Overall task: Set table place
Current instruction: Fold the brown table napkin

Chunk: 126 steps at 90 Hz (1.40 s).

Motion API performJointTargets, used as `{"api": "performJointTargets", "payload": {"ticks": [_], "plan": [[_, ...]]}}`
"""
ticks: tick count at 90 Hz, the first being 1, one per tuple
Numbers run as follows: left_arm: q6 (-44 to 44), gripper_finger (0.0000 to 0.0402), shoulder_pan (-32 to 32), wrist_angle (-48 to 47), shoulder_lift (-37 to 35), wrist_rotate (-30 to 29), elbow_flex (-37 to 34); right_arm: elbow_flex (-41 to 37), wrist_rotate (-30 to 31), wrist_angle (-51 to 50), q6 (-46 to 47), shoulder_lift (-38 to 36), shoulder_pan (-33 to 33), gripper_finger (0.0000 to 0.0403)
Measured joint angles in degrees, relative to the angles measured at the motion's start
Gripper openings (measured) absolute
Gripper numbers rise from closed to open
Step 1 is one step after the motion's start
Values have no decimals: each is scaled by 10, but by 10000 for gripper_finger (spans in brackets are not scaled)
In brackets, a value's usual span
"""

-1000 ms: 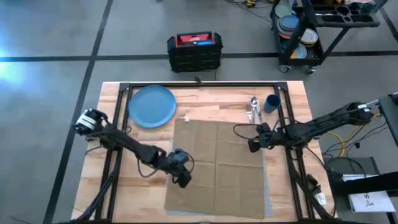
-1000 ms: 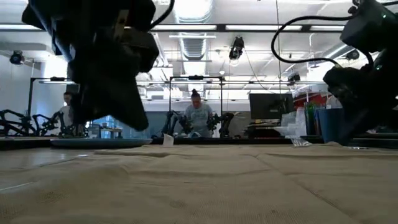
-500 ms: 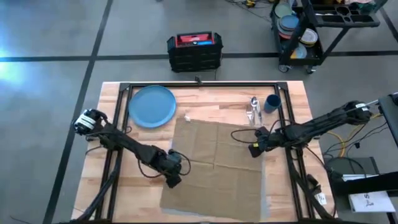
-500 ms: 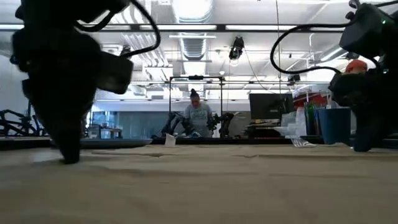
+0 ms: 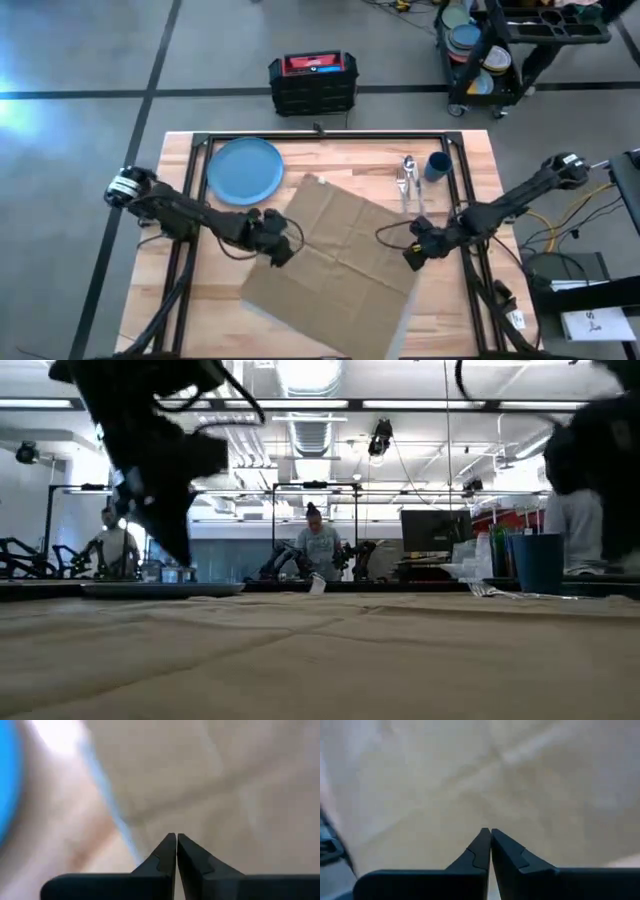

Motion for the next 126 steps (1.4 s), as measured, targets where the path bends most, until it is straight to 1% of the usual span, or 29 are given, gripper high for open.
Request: {"api": "performJointTargets", "payload": {"ticks": [6, 12, 17, 25, 35, 45, 53, 70, 76, 88, 102, 109, 117, 126], "plan": [[-5, 0, 13, 12, -24, -31, 0, 12, 34, -11, 0, 8, 1, 0], [-7, 0, 27, 37, -40, -21, 0, 15, 64, -34, 3, 16, -4, 0], [-5, 0, 36, 62, -44, 17, 0, 15, 81, -47, 13, 25, -14, 0], [-1, 0, 40, 109, -44, 101, -1, 10, 89, -61, 20, 43, -37, 0], [-12, 0, 25, 122, -23, 194, -2, 10, 89, -55, 4, 69, -72, 0], [-28, 0, 2, 115, 7, 249, -2, 10, 81, -49, -21, 93, -104, 0], [-37, 0, -16, 114, 35, 271, -3, 10, 61, -41, -45, 109, -127, 0], [-38, 0, -31, 113, 84, 289, -3, 10, 7, -41, -88, 137, -155, 0], [-31, 0, -31, 96, 94, 290, -3, 10, -11, -46, -94, 142, -155, 0], [1, 0, -25, 66, 98, 292, -2, 8, -52, -48, -96, 143, -155, 0], [41, 0, -5, 26, 94, 288, -1, 8, -111, -56, -96, 141, -150, 0], [58, 0, 10, 19, 90, 277, -2, 8, -142, -55, -96, 141, -141, 0], [72, 0, 29, 16, 85, 248, -3, 8, -174, -54, -95, 141, -123, 0], [90, 0, 53, 14, 78, 223, 0, 13, -185, -53, -76, 138, -92, 0]]}}
